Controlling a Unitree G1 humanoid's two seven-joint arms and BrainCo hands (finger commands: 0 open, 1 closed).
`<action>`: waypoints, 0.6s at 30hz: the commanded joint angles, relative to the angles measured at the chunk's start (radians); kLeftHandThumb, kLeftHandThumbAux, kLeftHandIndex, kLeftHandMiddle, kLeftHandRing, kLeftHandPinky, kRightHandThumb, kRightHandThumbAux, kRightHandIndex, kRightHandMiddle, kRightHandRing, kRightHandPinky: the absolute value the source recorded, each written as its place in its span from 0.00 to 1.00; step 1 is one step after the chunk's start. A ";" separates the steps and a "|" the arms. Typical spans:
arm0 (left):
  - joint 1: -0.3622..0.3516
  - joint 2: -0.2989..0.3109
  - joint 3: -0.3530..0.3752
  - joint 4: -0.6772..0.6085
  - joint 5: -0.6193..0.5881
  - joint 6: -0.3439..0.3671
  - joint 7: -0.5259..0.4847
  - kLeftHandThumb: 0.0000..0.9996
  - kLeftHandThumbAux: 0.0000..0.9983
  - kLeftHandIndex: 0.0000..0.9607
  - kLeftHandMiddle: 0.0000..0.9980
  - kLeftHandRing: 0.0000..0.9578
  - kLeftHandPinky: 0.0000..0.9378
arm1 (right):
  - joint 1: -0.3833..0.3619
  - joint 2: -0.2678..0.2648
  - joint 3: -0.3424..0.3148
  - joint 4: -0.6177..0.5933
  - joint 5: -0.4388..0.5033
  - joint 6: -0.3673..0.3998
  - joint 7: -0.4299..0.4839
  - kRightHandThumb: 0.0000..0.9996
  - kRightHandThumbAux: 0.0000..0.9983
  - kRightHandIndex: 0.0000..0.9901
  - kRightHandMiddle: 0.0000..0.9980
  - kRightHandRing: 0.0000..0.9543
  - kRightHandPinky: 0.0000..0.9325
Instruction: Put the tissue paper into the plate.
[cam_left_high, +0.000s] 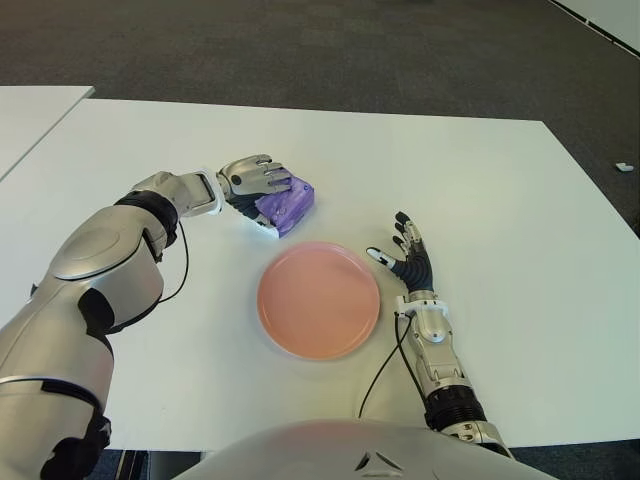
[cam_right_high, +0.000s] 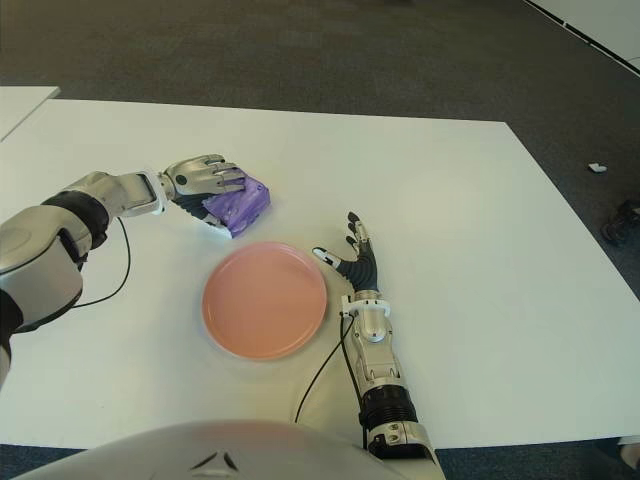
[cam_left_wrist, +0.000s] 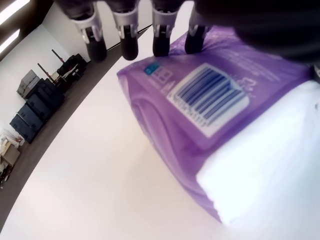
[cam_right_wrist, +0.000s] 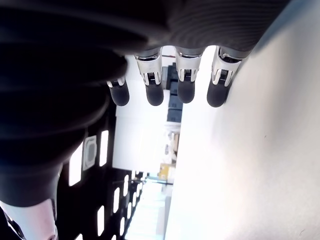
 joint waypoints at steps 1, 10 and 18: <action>0.116 -0.038 -0.056 0.033 0.070 -0.019 -0.041 0.25 0.14 0.00 0.00 0.00 0.00 | 0.067 0.006 -0.005 0.055 0.019 0.062 0.014 0.00 0.71 0.00 0.00 0.00 0.00; 0.129 -0.059 -0.053 0.045 0.066 0.007 -0.028 0.26 0.15 0.00 0.00 0.00 0.00 | 0.075 0.006 -0.008 0.050 0.024 0.058 0.027 0.00 0.71 0.00 0.00 0.00 0.00; 0.129 -0.067 -0.054 0.050 0.066 0.017 -0.032 0.22 0.15 0.00 0.00 0.00 0.00 | 0.078 0.003 -0.006 0.047 0.010 0.062 0.014 0.00 0.71 0.00 0.00 0.00 0.00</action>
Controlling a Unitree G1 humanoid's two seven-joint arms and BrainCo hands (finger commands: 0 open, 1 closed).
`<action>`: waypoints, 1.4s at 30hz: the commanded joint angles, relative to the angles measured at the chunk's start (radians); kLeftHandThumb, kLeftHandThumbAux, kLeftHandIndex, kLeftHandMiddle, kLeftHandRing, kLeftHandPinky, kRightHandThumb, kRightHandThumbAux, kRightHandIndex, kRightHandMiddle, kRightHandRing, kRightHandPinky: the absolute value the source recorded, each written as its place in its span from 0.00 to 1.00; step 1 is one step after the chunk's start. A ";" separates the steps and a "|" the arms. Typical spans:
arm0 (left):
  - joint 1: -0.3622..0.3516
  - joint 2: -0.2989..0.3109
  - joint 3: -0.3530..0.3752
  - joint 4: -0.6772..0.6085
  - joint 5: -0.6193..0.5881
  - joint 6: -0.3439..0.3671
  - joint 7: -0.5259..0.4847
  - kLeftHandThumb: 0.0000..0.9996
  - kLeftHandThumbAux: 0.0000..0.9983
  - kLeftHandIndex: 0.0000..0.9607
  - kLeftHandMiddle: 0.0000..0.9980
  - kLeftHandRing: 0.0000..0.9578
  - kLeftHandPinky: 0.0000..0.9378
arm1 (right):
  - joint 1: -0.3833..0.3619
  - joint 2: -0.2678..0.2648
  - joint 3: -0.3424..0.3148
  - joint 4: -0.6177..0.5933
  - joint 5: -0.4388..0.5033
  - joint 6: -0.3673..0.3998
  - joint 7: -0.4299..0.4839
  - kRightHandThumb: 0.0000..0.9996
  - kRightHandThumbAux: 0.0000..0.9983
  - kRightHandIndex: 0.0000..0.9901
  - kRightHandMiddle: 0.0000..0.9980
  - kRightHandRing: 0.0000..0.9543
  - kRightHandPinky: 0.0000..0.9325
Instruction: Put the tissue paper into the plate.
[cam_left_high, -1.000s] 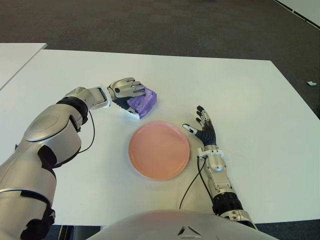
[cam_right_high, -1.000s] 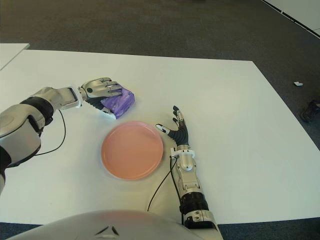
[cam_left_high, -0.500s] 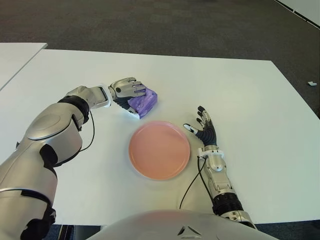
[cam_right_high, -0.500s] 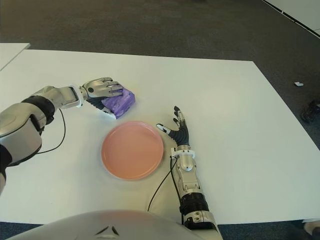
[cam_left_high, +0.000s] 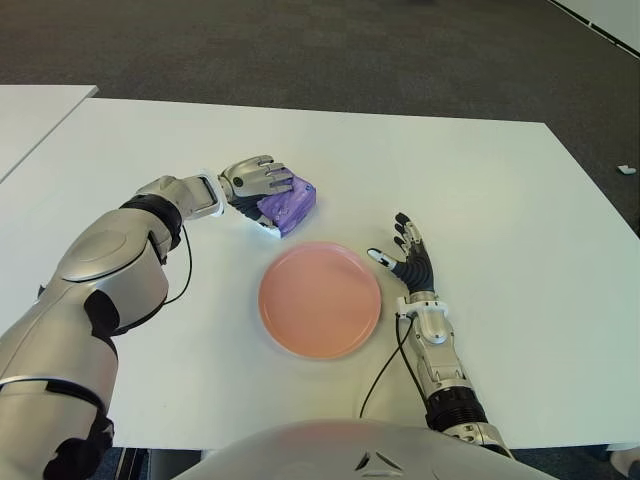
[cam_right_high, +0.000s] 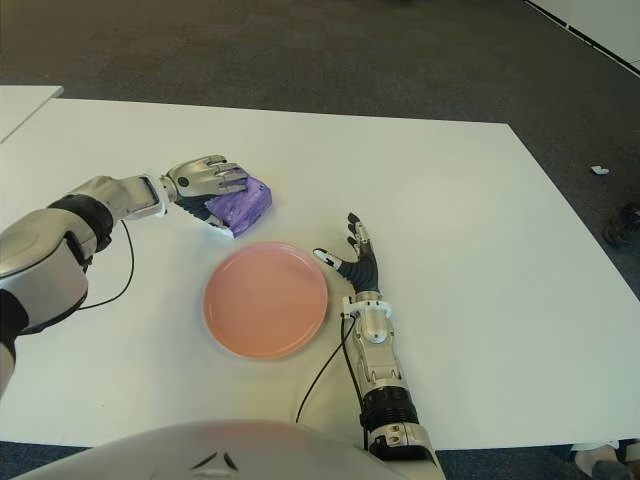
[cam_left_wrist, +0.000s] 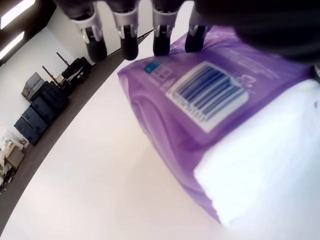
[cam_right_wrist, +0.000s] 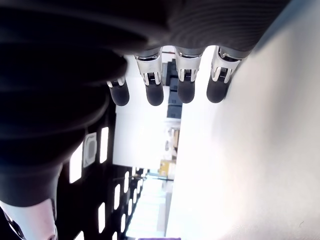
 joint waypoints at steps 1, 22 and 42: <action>0.116 -0.036 -0.055 0.033 0.068 -0.014 -0.054 0.22 0.15 0.00 0.00 0.00 0.00 | 0.069 0.003 -0.002 0.054 0.002 0.063 -0.004 0.00 0.71 0.00 0.00 0.00 0.00; 0.126 -0.021 -0.038 0.041 0.049 -0.022 -0.073 0.24 0.14 0.00 0.00 0.00 0.00 | 0.074 0.007 -0.002 0.044 0.007 0.076 0.001 0.00 0.71 0.00 0.00 0.00 0.00; 0.058 0.061 0.245 0.009 -0.217 -0.181 -0.248 0.29 0.18 0.00 0.00 0.00 0.00 | 0.077 -0.010 0.004 0.030 -0.009 0.083 0.006 0.00 0.72 0.00 0.00 0.00 0.00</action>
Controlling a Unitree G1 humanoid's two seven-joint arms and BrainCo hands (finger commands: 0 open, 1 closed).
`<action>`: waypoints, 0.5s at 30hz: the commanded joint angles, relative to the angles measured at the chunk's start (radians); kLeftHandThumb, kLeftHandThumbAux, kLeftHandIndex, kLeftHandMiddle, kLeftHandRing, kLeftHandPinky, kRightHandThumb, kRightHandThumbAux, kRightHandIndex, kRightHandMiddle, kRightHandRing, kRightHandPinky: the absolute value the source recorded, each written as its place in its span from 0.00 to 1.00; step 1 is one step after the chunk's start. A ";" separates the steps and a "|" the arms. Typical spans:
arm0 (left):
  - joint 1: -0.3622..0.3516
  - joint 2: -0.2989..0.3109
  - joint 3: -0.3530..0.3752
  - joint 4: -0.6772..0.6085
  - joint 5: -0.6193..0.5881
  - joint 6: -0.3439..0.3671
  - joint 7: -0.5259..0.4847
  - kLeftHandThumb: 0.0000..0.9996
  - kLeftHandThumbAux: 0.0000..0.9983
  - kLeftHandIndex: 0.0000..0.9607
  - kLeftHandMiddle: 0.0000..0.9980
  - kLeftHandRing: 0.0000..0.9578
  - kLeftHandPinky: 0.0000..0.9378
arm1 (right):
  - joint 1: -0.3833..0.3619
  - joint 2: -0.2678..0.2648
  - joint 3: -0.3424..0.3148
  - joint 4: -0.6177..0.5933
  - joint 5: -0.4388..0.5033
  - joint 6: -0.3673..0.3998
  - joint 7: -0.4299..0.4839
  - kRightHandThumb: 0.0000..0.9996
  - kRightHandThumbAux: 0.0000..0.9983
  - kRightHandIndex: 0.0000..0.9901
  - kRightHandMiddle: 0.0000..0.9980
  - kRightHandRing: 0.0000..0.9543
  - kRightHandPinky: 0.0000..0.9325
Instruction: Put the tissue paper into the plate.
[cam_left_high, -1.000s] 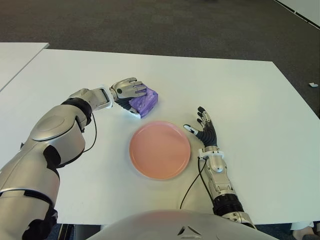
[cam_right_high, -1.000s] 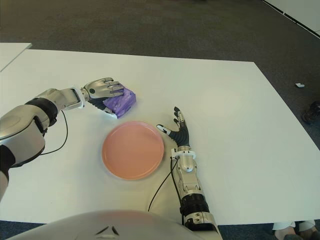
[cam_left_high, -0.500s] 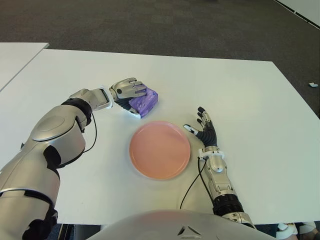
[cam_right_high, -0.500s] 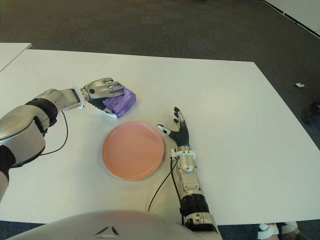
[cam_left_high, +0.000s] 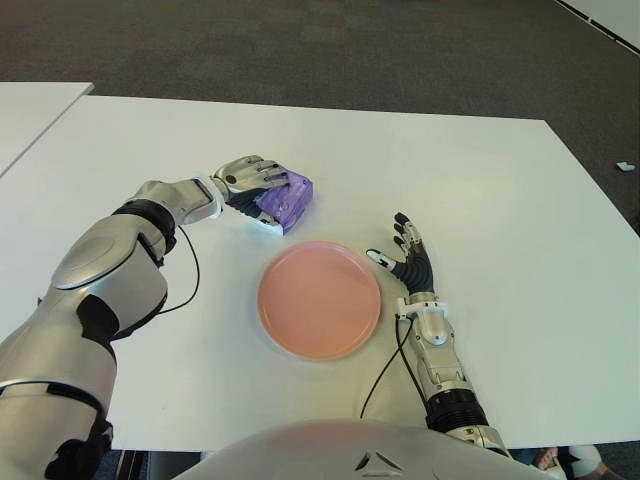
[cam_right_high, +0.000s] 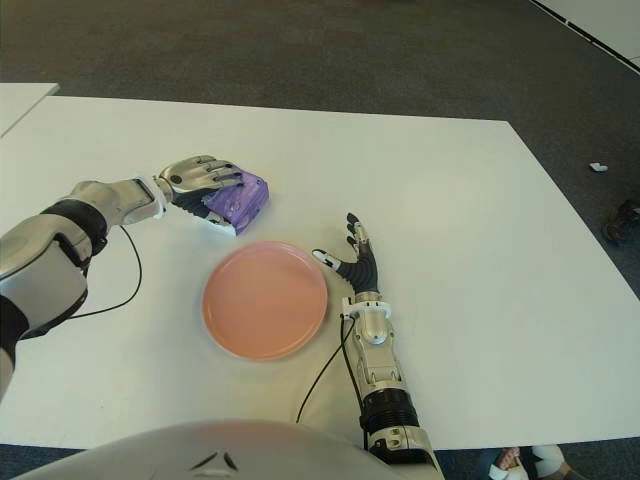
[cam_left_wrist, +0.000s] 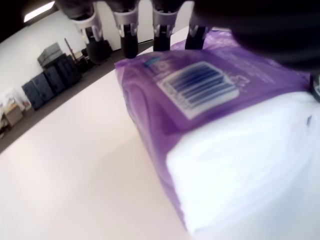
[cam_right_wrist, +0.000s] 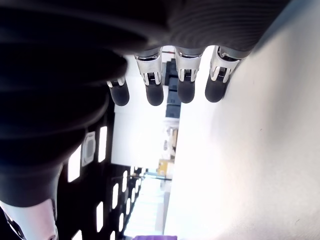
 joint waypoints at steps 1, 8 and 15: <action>0.033 0.025 0.049 -0.009 -0.029 -0.051 -0.083 0.29 0.19 0.00 0.00 0.00 0.00 | 0.064 -0.002 -0.001 0.060 0.000 0.073 0.003 0.00 0.72 0.00 0.00 0.00 0.00; 0.038 0.045 0.093 -0.037 -0.038 -0.066 -0.089 0.31 0.19 0.00 0.00 0.00 0.00 | 0.055 0.001 -0.003 0.072 0.005 0.077 0.001 0.00 0.70 0.00 0.00 0.00 0.00; 0.036 0.090 0.144 -0.099 -0.053 -0.124 -0.116 0.32 0.19 0.00 0.00 0.00 0.00 | 0.045 0.002 -0.002 0.090 0.006 0.064 0.000 0.00 0.70 0.00 0.00 0.00 0.00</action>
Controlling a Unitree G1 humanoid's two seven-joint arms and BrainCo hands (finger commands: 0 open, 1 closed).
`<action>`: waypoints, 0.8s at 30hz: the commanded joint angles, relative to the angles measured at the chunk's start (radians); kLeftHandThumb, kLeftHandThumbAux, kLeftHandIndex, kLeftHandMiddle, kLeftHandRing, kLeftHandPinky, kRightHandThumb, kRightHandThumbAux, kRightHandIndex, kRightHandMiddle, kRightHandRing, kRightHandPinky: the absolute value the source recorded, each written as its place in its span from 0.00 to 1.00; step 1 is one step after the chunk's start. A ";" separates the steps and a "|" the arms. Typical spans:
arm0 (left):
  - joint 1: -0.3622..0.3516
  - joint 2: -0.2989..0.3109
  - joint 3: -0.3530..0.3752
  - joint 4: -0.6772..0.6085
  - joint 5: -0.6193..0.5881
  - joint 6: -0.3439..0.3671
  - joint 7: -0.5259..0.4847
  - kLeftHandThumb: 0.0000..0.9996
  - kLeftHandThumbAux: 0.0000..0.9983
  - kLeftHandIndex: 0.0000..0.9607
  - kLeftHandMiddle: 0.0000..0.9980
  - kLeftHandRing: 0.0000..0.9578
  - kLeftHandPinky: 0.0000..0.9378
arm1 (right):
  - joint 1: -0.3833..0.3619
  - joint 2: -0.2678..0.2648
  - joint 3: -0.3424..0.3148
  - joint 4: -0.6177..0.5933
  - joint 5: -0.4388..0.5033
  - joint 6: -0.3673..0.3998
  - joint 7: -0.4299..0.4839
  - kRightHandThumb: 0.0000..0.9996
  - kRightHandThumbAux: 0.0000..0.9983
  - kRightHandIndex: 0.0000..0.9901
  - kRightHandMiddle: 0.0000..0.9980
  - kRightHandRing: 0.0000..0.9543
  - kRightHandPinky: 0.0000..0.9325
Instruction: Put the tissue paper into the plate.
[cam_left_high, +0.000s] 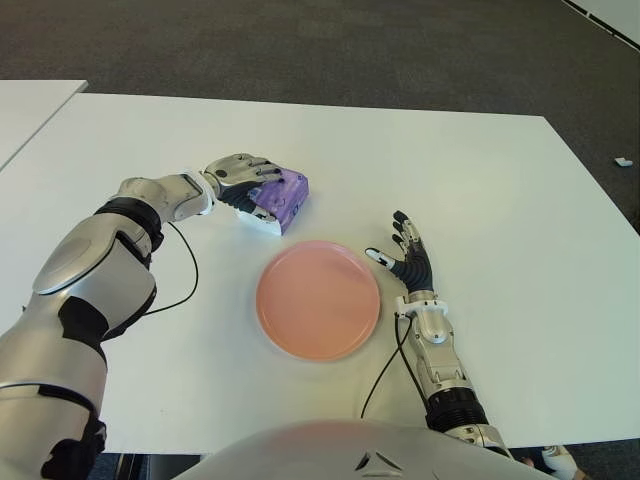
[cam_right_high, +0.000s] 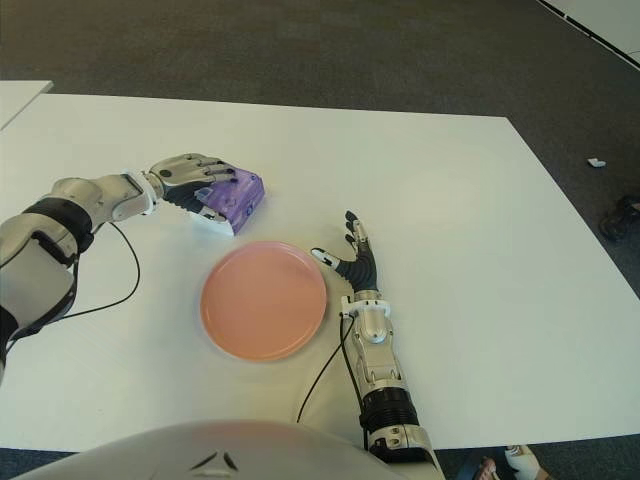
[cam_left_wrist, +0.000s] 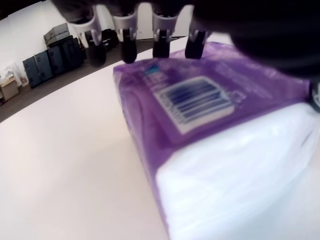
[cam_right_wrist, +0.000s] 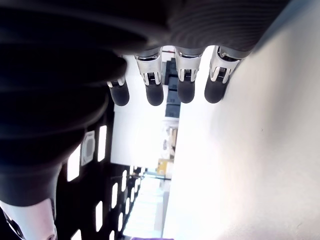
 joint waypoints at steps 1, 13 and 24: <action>0.019 0.026 0.024 -0.027 -0.002 -0.020 -0.033 0.33 0.19 0.00 0.00 0.00 0.00 | 0.053 0.002 -0.003 0.087 0.006 0.062 0.003 0.00 0.70 0.00 0.00 0.00 0.00; 0.021 0.030 0.016 -0.033 0.054 -0.010 -0.019 0.32 0.18 0.00 0.00 0.00 0.00 | 0.042 0.002 -0.002 0.107 0.012 0.046 0.009 0.00 0.73 0.00 0.00 0.00 0.00; 0.031 0.011 -0.005 -0.008 0.107 0.009 0.021 0.32 0.17 0.00 0.00 0.00 0.00 | 0.040 0.003 -0.003 0.115 0.010 0.032 0.008 0.00 0.74 0.00 0.00 0.00 0.00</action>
